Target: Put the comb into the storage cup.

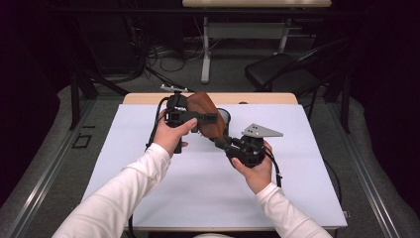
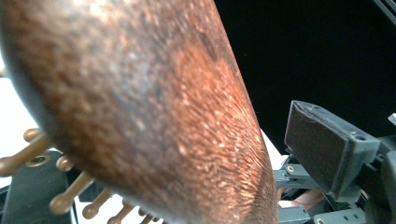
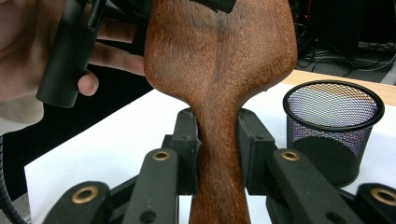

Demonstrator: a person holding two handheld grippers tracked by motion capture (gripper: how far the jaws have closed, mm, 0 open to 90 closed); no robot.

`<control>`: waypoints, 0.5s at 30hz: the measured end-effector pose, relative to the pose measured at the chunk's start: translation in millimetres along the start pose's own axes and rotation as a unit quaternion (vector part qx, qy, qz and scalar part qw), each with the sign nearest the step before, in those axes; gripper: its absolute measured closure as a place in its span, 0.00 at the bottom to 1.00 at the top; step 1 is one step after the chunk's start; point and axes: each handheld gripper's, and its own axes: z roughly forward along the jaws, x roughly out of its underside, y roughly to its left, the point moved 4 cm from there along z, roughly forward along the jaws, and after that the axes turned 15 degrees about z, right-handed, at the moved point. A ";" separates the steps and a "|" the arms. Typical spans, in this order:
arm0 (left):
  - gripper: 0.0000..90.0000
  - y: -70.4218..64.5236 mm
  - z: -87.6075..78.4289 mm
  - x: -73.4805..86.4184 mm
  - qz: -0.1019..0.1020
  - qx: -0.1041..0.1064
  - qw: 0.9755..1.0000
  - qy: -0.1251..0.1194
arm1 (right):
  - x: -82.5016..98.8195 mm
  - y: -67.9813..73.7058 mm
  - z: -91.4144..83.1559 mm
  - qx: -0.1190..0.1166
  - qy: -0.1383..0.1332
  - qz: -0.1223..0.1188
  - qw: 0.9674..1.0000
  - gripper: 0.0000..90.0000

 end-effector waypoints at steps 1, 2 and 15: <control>0.18 0.1 -0.1 0.0 -0.001 0.000 1.000 0.000 | 0.0 0.0 0.0 0.000 0.000 0.001 1.000 0.80; 0.19 0.2 -0.5 -0.1 -0.001 0.000 1.000 0.000 | -0.1 0.0 -0.1 0.000 0.000 0.001 1.000 0.80; 0.26 2.3 -2.0 -0.9 -0.008 0.001 1.000 -0.011 | 0.8 0.7 -0.4 -0.001 -0.004 0.001 1.000 0.80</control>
